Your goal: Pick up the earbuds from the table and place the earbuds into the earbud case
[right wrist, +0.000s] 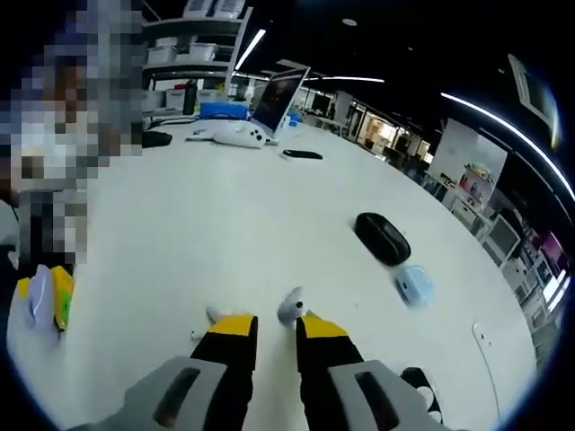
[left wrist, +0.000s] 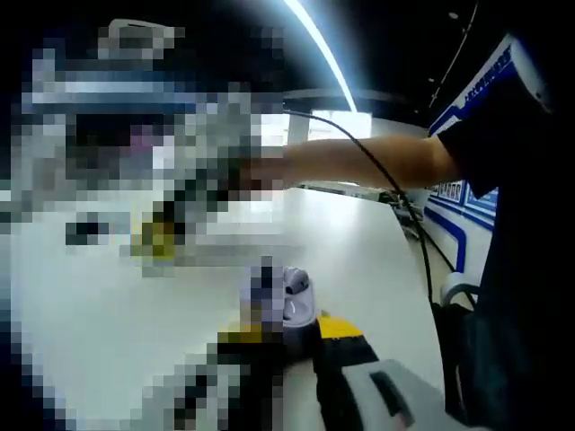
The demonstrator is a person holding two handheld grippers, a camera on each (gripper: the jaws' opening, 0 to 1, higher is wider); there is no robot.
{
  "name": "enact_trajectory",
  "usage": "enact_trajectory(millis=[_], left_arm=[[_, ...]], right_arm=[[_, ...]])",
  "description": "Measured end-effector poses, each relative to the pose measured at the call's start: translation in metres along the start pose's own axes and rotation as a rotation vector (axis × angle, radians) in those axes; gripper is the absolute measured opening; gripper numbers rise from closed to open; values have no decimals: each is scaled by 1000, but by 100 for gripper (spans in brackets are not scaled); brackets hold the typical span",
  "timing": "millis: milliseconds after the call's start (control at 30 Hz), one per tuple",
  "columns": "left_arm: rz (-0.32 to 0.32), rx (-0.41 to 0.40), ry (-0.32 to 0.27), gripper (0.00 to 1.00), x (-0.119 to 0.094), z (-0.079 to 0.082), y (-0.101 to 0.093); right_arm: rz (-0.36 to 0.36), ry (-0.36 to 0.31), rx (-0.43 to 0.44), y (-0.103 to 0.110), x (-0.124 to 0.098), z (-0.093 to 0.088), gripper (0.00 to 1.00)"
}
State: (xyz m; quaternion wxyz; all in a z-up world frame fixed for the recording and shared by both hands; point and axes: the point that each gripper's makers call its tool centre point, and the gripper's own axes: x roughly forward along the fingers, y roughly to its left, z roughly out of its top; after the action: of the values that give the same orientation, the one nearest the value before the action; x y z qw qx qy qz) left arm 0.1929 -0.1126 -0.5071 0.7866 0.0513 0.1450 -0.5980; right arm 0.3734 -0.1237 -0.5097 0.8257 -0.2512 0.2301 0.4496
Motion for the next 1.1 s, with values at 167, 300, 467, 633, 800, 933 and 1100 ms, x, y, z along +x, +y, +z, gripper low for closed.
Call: enact_trajectory(millis=[167,300,467,633,800,933,1100], left_arm=[[0,0,0,19,0,0,0],[-1,0,0,19,0,0,0],[-3,-1,-1,19,-1,0,0],[-2,-1,-1,19,-1,0,0],[-2,-3,-1,19,-1,0,0],[-1,-3,-1,19,0,0,0],[-2,-4,-1,19,0,0,0]], right_arm=[[-30,-10,40,-7,8,2,17],[-43,-29,74,-9,11,5,17],[-45,-44,87,-8,11,6,16],[-21,-37,20,-6,5,3,16],[20,28,-123,-6,3,2,16],[80,92,-255,-3,6,4,16],[148,180,-375,-2,9,5,16]])
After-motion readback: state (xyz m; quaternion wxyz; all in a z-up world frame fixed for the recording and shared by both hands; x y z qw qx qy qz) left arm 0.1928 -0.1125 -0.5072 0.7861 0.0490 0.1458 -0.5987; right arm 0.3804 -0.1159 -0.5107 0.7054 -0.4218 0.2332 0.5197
